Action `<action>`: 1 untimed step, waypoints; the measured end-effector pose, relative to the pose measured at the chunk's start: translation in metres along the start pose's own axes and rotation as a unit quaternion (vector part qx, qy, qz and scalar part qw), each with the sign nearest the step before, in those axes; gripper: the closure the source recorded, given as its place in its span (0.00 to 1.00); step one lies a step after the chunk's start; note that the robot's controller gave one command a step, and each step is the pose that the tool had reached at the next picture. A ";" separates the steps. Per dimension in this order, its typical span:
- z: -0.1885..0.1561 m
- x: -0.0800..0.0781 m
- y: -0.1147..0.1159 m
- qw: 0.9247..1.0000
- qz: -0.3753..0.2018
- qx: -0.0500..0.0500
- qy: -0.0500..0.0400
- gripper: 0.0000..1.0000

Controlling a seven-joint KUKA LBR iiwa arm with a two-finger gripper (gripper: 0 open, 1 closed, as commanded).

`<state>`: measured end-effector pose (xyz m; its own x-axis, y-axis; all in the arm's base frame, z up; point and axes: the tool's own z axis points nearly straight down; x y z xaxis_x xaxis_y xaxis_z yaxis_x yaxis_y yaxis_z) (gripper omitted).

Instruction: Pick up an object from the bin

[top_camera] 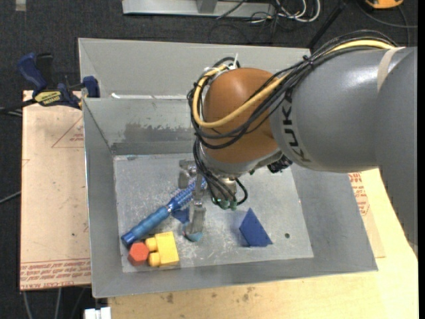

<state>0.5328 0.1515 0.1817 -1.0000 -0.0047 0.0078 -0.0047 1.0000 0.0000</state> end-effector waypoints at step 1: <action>0.112 -0.063 -0.035 0.965 -0.264 0.000 -0.003 0.00</action>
Offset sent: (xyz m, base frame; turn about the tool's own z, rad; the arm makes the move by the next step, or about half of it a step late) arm 0.0621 -0.0345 -0.1117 -0.5376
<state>0.5947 0.1168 0.0689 -0.8583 -0.5132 0.0016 -0.5132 0.8583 0.0017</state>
